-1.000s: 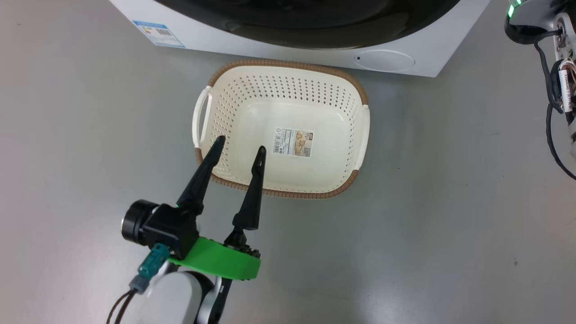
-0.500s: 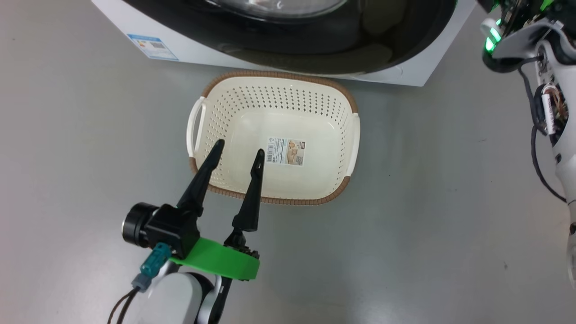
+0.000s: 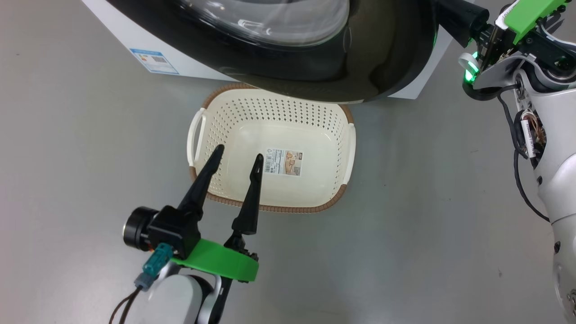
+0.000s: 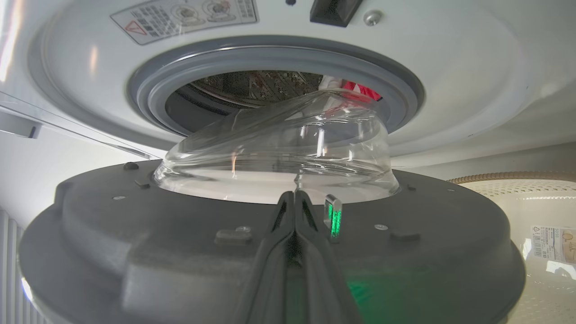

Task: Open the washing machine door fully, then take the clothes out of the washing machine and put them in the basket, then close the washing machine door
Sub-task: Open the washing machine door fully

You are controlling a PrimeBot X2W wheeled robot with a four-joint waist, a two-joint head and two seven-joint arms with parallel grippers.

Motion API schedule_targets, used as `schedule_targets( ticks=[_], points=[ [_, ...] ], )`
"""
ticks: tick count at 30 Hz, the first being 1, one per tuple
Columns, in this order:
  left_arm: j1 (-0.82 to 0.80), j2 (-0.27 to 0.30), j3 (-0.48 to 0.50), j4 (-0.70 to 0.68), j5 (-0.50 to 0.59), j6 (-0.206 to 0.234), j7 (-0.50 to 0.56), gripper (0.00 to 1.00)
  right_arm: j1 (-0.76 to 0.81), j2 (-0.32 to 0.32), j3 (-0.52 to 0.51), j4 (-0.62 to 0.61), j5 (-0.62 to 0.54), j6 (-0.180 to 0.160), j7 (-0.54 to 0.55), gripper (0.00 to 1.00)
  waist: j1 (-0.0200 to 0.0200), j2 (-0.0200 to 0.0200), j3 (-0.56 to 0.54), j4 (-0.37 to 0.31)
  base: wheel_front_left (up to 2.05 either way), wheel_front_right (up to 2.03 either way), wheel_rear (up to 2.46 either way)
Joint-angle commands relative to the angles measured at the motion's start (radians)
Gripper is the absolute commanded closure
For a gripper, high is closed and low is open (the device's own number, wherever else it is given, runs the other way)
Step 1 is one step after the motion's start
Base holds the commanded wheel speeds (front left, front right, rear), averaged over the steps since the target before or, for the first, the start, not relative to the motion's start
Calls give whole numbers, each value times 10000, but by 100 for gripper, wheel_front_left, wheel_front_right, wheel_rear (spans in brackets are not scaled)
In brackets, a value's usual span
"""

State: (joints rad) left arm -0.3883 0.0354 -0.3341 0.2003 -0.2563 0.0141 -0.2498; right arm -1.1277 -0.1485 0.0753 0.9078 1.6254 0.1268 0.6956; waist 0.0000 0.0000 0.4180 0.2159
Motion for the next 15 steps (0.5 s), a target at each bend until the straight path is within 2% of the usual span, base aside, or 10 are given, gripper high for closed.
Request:
schedule_targets(
  ticks=[1, 5, 15],
  points=[
    [120, 148, 261, -181, -41, 10, -120, 0, 129, 282, 44, -343, 55, 39, 19, 100, 0, 0, -35, 23, 0, 0, 0],
    [135, 148, 251, -157, -76, -1, -120, 0, 222, 305, -58, -405, 77, 39, -89, 100, 0, 0, -93, 52, 0, 0, 0],
    [126, 148, 271, -148, -80, 80, -120, 0, 753, 196, -1052, -1459, 299, 39, -1292, 100, 0, 0, -222, 24, 0, 0, 0]
  ],
)
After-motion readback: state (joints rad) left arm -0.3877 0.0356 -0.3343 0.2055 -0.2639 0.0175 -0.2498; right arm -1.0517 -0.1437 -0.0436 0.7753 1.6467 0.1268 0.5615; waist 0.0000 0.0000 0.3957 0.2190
